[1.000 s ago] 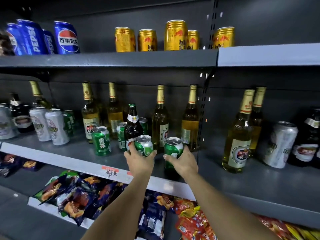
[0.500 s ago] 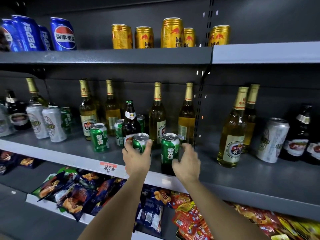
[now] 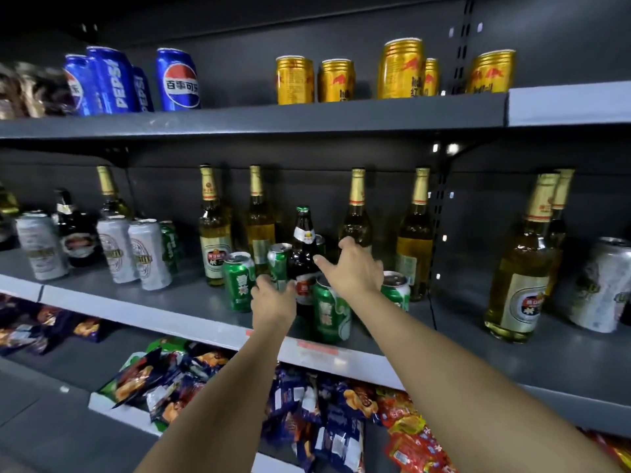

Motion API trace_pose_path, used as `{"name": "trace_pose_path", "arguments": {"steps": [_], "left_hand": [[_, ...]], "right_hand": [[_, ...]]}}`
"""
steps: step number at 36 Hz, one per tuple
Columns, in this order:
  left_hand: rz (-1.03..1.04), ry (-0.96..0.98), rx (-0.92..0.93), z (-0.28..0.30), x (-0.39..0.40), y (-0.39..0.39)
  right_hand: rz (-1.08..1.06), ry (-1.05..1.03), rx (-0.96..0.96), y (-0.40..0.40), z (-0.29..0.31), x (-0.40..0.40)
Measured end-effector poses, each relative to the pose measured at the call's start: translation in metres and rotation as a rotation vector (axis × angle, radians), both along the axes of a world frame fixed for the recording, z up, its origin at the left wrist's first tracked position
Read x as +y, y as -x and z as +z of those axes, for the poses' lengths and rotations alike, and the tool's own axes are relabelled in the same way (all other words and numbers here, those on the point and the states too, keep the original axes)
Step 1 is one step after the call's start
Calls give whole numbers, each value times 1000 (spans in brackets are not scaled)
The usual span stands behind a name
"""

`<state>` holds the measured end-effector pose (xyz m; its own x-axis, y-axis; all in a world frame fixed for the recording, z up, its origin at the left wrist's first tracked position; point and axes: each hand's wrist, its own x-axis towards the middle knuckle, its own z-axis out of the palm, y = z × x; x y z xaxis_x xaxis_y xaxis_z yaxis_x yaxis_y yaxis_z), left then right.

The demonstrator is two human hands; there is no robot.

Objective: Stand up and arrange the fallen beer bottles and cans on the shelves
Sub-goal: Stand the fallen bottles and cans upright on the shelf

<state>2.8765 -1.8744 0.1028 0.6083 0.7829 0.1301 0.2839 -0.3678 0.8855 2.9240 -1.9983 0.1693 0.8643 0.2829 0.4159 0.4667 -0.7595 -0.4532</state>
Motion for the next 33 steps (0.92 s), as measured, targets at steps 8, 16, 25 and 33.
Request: {"name": "trace_pose_path", "arguments": {"steps": [8, 16, 25, 33], "left_hand": [[-294, -155, 100, -5, 33, -19], [-398, -2, 4, -13, 44, -41], [-436, 30, -95, -23, 45, -42], [-327, -86, -163, -16, 57, -26]], "right_hand": [[-125, 158, 184, -17, 9, 57], [-108, 247, 338, -35, 2, 79], [-159, 168, 311, -43, -2, 89], [-171, 147, 231, -19, 2, 98]]}}
